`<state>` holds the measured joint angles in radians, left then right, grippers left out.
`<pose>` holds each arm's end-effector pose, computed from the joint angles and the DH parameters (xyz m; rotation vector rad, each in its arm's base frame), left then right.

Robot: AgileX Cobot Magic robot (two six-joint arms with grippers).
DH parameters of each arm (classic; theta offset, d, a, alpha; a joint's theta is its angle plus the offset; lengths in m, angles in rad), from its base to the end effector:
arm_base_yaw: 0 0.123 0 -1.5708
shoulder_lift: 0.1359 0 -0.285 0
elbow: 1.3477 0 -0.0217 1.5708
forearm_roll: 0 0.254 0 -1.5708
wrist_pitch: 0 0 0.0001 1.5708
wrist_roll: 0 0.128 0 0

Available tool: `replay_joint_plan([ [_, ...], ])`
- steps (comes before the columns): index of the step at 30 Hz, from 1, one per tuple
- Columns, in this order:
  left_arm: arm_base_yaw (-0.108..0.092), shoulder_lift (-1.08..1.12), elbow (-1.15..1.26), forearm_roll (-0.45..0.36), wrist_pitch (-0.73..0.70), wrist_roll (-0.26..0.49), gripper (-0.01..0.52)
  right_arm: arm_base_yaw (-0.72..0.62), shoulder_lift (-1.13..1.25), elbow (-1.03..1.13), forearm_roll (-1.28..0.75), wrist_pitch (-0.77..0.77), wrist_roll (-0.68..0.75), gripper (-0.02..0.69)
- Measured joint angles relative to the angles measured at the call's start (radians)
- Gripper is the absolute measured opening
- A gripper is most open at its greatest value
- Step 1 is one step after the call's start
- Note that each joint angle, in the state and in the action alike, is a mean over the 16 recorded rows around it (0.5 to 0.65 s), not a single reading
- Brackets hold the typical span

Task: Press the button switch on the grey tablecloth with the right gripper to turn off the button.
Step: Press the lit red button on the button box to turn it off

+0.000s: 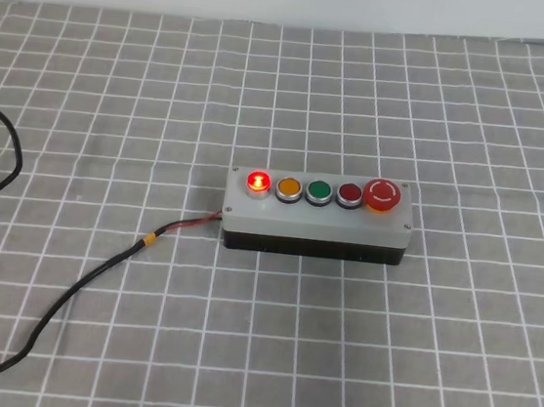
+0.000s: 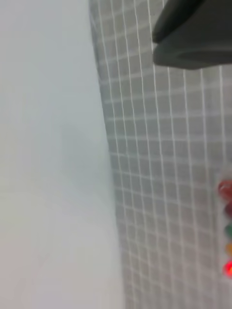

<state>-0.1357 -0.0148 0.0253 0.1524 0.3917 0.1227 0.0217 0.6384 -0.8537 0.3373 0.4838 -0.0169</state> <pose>0.0905 -0.0049 0.1593 0.3346 1.8537 0.1423 0.1567 0.0231 0.3987 0.1134 1.7363 0.3586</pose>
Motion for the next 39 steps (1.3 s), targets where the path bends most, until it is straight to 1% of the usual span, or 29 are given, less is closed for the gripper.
replay_joint_plan([
  [6, 0.0, 0.0, 0.0, 0.0, 0.0, 0.0, -0.003, 0.0, 0.197, -0.036, 0.252, 0.023, -0.217, -0.016],
  [12, 0.0, 0.0, 0.0, 0.0, 0.0, 0.0, -0.003, 0.013, 0.386, -0.095, 0.499, 0.125, -0.475, -0.016],
  [16, 0.0, 0.0, 0.0, 0.0, 0.0, 0.0, -0.003, 0.06, 0.515, -0.163, 0.578, 0.197, -0.624, -0.016],
  [19, 0.0, 0.0, 0.0, 0.0, 0.0, 0.0, -0.003, 0.122, 0.612, -0.229, 0.571, 0.235, -0.674, -0.016],
  [21, 0.0, 0.0, 0.0, 0.0, 0.0, 0.0, -0.003, 0.173, 0.674, -0.278, 0.531, 0.247, -0.663, -0.015],
  [24, 0.0, 0.0, 0.0, 0.0, 0.0, 0.0, -0.003, 0.264, 0.766, -0.358, 0.431, 0.241, -0.6, -0.015],
  [31, 0.0, 0.0, 0.0, 0.0, 0.0, 0.0, -0.003, 0.472, 0.976, -0.555, 0.138, 0.202, -0.366, -0.015],
  [35, 0.0, 0.0, 0.0, 0.0, 0.0, 0.0, -0.003, 0.545, 1.097, -0.67, 0.016, 0.198, -0.25, -0.015],
  [39, 0.0, 0.0, 0.0, 0.0, 0.0, 0.0, -0.003, 0.584, 1.212, -0.775, -0.051, 0.206, -0.18, -0.015],
])
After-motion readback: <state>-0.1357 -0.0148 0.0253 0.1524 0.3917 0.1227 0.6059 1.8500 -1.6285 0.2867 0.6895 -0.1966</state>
